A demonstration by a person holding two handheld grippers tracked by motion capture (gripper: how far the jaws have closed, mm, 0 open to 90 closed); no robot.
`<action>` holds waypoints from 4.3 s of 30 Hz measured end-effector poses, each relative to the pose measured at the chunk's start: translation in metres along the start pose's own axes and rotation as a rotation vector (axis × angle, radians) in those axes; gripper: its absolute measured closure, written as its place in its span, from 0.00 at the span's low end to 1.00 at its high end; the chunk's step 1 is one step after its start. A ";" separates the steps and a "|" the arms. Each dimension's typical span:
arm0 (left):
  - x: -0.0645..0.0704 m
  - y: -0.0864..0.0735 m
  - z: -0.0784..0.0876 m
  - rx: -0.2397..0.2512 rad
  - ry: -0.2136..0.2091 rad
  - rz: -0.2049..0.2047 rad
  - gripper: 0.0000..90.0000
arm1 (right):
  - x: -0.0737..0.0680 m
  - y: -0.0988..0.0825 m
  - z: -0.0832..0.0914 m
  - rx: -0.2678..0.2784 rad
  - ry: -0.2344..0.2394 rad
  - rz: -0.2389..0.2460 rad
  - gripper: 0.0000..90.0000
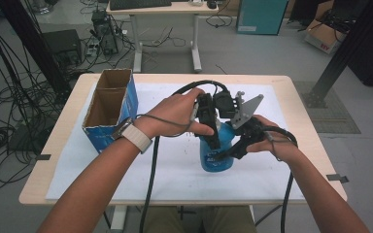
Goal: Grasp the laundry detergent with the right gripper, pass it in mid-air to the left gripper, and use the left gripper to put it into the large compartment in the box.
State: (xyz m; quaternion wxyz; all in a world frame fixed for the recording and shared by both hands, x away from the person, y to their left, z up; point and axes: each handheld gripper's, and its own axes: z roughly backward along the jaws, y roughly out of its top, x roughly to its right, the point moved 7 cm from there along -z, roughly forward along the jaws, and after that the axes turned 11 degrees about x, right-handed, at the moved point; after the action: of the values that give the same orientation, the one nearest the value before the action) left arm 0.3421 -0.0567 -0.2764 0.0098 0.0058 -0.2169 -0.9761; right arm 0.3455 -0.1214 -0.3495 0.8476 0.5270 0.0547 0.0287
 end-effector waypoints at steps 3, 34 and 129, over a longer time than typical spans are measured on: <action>0.001 0.000 0.000 0.003 -0.009 0.008 0.42 | 0.000 0.000 0.000 -0.002 0.000 -0.001 0.48; 0.002 -0.001 0.000 0.002 -0.001 0.007 0.41 | 0.000 0.000 -0.001 -0.002 0.001 -0.001 0.48; -0.028 -0.013 0.063 -0.054 0.209 0.281 0.42 | 0.013 -0.071 0.103 -0.304 -0.293 -0.252 0.07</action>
State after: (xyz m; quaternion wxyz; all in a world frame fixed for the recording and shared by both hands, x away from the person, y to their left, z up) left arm 0.3694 -0.0171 -0.2245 0.1687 0.0768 -0.1872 -0.9647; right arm 0.3702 -0.2430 -0.3691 0.9130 0.3809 -0.0084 -0.1461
